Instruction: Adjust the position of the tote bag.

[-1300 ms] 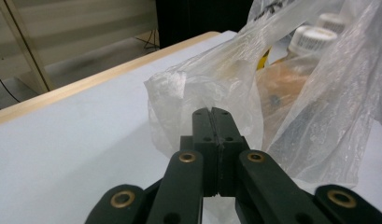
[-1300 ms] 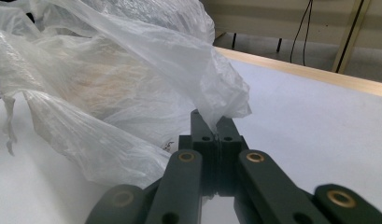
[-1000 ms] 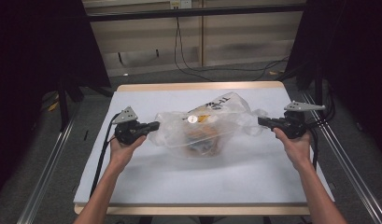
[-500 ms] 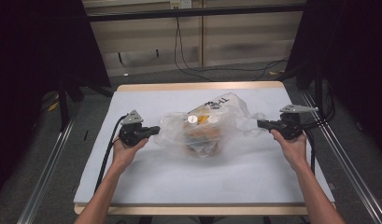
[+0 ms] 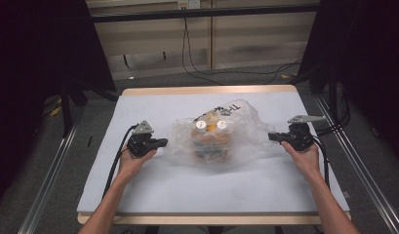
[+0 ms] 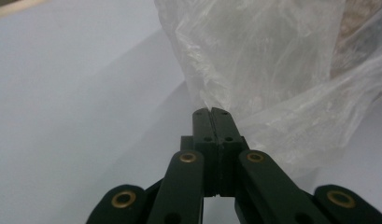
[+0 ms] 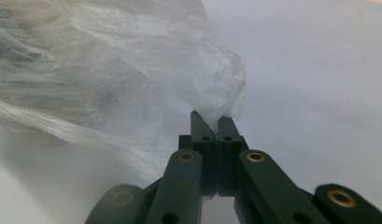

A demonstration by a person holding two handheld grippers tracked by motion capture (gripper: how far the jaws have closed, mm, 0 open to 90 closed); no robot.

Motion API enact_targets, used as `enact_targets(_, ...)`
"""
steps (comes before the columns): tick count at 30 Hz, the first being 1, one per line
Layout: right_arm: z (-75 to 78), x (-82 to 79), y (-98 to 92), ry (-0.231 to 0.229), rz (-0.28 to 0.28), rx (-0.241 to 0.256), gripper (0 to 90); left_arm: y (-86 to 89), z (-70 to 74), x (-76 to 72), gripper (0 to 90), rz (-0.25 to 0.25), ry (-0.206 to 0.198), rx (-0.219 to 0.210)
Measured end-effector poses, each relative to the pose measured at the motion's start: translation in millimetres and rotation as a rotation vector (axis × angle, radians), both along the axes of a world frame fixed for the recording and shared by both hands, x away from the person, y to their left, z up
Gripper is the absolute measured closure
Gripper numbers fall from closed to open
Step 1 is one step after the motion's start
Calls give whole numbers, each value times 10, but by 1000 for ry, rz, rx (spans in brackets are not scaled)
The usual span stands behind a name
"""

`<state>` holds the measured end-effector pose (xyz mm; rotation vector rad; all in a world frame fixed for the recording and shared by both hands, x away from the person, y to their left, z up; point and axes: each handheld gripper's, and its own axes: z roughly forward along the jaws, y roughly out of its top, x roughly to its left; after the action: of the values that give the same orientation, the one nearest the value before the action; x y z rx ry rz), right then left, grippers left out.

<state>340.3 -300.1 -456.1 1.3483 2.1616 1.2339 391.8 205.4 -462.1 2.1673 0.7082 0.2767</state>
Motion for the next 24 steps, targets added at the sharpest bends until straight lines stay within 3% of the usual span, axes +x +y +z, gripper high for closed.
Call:
enact_targets(7, -91, -13, -43, 33, 3, 18, 899, 76, -79, 38, 900, 27, 39, -6)
enact_targets(12, -145, -11, -51, 62, 0, -12, 900, 135, -123, 39, 900, 28, 47, 8)
enact_targets(13, -150, -11, -61, 61, -2, -17, 899, 149, -114, 37, 900, 28, 39, 27)
enact_targets(17, -203, -18, -119, 82, -16, -59, 900, 148, -169, 23, 900, 36, 62, 33)
enact_targets(20, -213, -36, -162, 84, -18, -55, 899, 153, -181, 19, 900, 44, 58, 56)
enact_targets(22, -232, -50, -184, 84, -7, -46, 899, 160, -193, 26, 900, 41, 68, 52)
enact_targets(23, -247, -57, -189, 96, -11, -54, 900, 165, -212, 25, 900, 48, 69, 29)
enact_targets(24, -265, -61, -189, 103, -6, -69, 899, 177, -208, 22, 900, 50, 64, 40)
